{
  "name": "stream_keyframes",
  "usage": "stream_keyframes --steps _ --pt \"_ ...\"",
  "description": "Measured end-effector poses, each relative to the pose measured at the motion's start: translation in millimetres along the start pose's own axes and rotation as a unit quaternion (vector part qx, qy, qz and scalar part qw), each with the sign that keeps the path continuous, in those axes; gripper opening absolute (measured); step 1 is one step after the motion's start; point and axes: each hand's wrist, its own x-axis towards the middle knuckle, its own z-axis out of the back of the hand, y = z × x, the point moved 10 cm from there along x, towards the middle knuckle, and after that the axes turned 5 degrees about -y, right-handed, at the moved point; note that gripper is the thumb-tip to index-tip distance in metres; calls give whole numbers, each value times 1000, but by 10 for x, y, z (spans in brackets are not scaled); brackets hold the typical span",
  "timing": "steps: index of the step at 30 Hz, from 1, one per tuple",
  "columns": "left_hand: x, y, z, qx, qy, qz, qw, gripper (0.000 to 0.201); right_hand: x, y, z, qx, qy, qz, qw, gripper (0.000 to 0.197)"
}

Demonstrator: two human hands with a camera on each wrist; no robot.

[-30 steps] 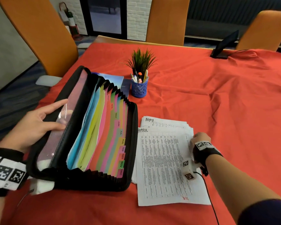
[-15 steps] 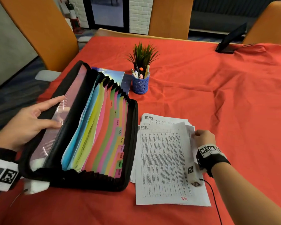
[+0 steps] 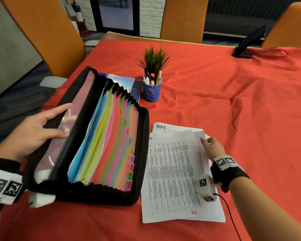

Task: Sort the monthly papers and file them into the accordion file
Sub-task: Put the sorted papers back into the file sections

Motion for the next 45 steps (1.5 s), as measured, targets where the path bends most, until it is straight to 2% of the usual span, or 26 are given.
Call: stream_keyframes --steps 2,4,7,10,13,16,18,20,22,25,27,30,34,36,40,45 --pt "-7 -45 21 8 -16 -7 1000 79 -54 -113 -153 -8 69 -55 996 57" --pt "-13 -73 45 11 -29 -10 999 77 -134 -152 -291 -50 116 -62 990 57" --pt "-27 -77 60 5 -33 -4 999 77 -222 -196 -374 -46 132 -84 987 35" --pt "-48 -95 96 -7 -42 4 999 76 -216 -279 -317 63 108 -108 986 8" --pt "-72 -64 138 -24 -47 22 998 75 -320 -374 -308 139 121 -133 974 5" --pt "-93 -61 161 -31 -49 30 998 75 -509 -418 -374 88 159 -127 975 26" --pt "-106 -84 154 -34 -47 32 998 75 -628 -415 -367 55 168 -129 976 27" --pt "-118 -108 151 -36 -47 36 998 75 -709 -413 -360 108 171 -135 970 20" --pt "-133 -128 158 -24 -50 35 998 76 -830 -393 -372 184 182 -140 956 21" --pt "-157 -137 158 -22 -52 41 998 76 -1085 -415 -459 172 226 -133 950 27" --pt "-159 -154 153 -22 -52 37 998 76 -1178 -405 -429 175 222 -127 951 29" --pt "-147 -194 142 -16 -50 24 998 76 -1065 -235 -57 247 148 -91 953 27" --pt "-144 -217 111 -15 -50 17 999 77 -908 259 828 322 39 6 946 25" --pt "-142 -245 70 -19 -48 13 999 76 -870 525 1217 332 15 48 942 21" --pt "-130 -279 -64 -22 -27 10 999 75 -880 977 1476 348 56 71 933 21" --pt "-91 -284 -187 -6 2 1 1000 77 -1164 1402 1106 299 198 71 931 18"
